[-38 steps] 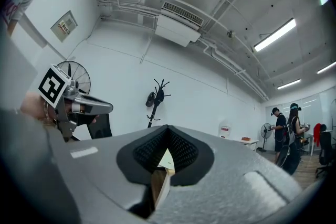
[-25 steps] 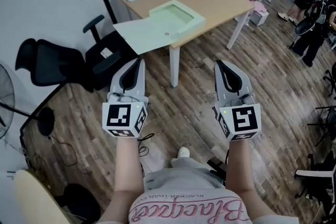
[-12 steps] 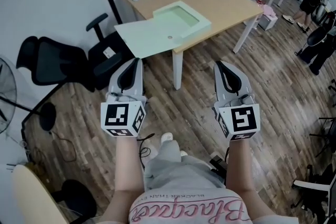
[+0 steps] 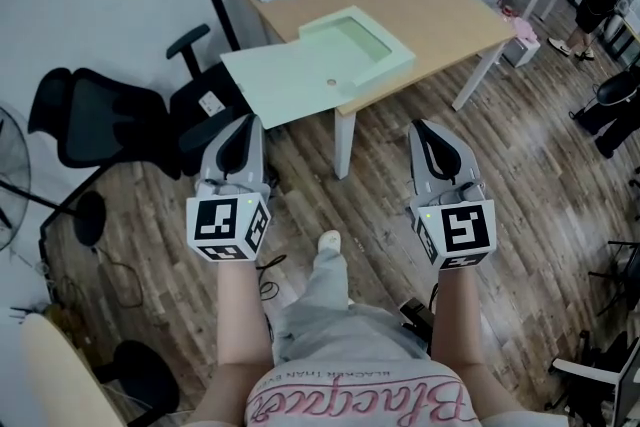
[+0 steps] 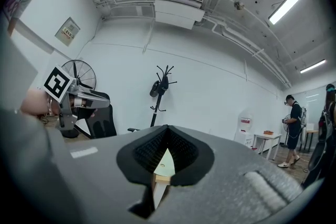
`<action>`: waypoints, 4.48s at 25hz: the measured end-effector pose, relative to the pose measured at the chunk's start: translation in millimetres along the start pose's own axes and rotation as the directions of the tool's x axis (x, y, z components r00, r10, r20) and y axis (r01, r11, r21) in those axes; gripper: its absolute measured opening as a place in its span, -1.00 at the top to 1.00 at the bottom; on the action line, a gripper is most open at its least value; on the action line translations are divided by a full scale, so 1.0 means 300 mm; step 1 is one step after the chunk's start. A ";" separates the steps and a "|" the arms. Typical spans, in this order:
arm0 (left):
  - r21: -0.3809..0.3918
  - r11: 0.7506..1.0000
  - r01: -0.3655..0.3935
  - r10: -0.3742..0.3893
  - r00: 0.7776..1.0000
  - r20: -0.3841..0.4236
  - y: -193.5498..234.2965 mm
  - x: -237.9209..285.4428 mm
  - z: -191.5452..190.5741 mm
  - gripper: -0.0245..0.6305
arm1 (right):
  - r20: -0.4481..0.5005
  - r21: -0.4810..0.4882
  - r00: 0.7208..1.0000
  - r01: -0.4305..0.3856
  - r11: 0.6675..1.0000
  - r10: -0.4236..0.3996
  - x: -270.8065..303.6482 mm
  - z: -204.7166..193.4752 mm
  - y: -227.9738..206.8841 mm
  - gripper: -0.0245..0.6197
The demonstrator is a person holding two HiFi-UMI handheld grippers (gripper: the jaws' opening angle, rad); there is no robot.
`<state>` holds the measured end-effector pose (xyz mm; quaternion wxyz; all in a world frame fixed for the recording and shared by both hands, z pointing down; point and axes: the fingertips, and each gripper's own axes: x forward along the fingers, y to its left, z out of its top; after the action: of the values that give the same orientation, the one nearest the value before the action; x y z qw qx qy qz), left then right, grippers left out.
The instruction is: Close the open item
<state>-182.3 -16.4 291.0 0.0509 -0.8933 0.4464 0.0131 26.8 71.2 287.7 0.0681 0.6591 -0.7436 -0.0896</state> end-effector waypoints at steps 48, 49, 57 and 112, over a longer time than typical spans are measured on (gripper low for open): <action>-0.224 0.961 -0.163 0.029 0.863 -0.504 0.481 0.431 -0.887 0.86 | -0.334 -0.079 0.916 -0.261 0.962 0.221 0.917 -0.415 0.086 0.91; -0.223 0.962 -0.160 0.027 0.864 -0.503 0.478 0.439 -0.887 0.86 | -0.335 -0.081 0.917 -0.258 0.963 0.217 0.917 -0.418 0.077 0.91; -0.209 0.967 -0.149 0.034 0.881 -0.472 0.474 0.525 -0.839 0.86 | -0.315 -0.081 0.928 -0.237 0.968 0.201 0.953 -0.419 -0.009 0.91; -0.126 0.987 -0.097 0.051 0.944 -0.326 0.072 1.252 -0.512 0.86 | -0.148 -0.029 0.935 -0.329 0.944 0.321 1.285 -0.425 -0.687 0.91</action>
<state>22.9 -343.9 416.1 -0.0860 -0.8674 0.4799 -0.0998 207.4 -340.5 359.4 0.1519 0.5298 -0.8329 -0.0502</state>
